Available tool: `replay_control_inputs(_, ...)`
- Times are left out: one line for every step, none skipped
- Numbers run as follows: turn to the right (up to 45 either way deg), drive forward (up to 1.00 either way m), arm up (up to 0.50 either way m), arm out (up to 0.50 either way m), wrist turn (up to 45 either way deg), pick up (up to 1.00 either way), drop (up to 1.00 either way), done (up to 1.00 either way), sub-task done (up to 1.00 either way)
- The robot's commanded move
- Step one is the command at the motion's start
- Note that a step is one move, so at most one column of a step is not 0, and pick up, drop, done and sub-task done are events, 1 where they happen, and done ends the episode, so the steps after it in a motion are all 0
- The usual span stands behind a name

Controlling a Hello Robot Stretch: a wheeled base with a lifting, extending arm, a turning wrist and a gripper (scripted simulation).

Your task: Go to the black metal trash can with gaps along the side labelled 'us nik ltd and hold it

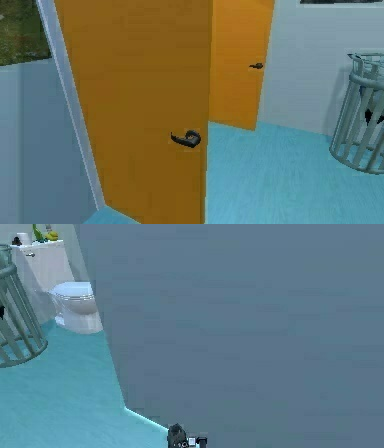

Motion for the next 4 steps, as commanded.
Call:
replay_control_inputs(0.0, 0.0, 0.0, 0.0, 45.0, 0.0, 0.0, 0.0, 0.0)
replay_control_inputs(0.0, 0.0, 0.0, 0.0, 21.0, 0.0, 0.0, 0.0, 0.0)
replay_control_inputs(0.0, 0.0, -0.3, 0.0, 0.0, 0.0, 0.0, 0.0, 0.0)
replay_control_inputs(0.0, 0.0, 0.0, 0.0, 0.0, 1.0, 0.0, 0.0, 0.0)
